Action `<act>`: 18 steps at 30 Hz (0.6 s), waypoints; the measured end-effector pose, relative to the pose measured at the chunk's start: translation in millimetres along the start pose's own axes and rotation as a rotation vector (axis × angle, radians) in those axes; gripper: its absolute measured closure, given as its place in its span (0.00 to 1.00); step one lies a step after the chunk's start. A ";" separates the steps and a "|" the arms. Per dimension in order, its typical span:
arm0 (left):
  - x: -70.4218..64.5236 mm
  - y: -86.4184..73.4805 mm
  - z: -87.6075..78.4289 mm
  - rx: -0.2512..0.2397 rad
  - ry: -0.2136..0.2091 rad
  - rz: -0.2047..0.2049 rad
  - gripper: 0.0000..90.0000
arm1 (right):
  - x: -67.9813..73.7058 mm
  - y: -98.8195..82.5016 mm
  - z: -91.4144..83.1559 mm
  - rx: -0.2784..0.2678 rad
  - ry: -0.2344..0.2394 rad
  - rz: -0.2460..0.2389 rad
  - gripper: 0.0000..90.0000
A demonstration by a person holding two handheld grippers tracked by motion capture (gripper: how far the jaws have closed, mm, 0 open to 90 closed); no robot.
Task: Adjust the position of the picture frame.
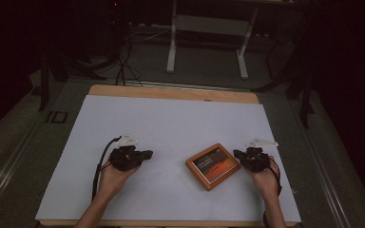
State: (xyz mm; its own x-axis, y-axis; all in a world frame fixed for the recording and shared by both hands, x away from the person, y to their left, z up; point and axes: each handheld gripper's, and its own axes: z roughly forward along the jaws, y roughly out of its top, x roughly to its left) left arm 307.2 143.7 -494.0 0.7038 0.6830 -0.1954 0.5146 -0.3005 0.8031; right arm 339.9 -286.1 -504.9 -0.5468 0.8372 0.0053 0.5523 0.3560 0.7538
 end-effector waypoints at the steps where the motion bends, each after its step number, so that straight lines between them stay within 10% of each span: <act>1: -4.3 1.0 1.9 0.000 -0.015 0.007 0.99 | -0.9 -0.9 0.2 -0.001 -0.005 0.004 1.00; 18: -66.7 12.8 60.0 0.050 -0.146 0.131 1.00 | -13.2 -17.2 11.0 0.044 -0.003 0.064 1.00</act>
State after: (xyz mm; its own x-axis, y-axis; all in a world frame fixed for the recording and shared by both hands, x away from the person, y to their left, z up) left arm 296.2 54.4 -504.5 0.8281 0.5330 -0.1737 0.4350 -0.4155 0.7988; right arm 344.5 -298.8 -525.2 -0.5079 0.8600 0.0506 0.6132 0.3197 0.7224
